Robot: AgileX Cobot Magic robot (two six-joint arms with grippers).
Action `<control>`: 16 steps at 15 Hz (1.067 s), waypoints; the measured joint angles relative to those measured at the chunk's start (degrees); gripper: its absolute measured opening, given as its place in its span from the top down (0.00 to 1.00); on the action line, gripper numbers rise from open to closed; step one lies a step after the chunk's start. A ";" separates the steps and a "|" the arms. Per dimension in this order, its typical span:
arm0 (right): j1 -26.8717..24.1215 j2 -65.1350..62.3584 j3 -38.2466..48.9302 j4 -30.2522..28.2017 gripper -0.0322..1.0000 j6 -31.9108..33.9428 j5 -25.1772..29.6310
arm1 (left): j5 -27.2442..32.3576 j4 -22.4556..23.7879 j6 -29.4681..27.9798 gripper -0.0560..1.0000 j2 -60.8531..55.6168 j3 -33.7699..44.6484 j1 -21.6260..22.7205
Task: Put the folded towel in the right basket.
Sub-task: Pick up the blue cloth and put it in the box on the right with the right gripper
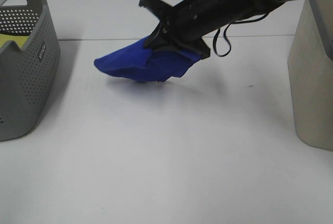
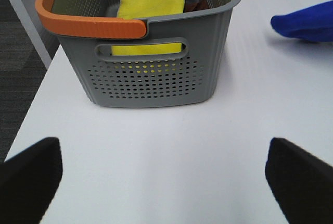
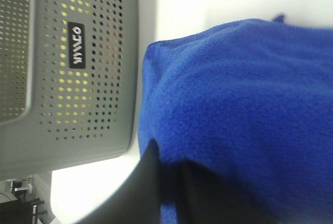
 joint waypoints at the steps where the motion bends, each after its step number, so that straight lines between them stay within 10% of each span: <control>1: -0.86 -0.97 0.00 0.00 0.91 -0.40 0.92 | 0.00 0.00 0.00 0.01 0.00 0.00 0.00; 16: -39.48 -26.01 0.06 1.89 0.91 -2.75 15.58 | 0.00 0.00 0.00 0.01 0.00 0.00 0.00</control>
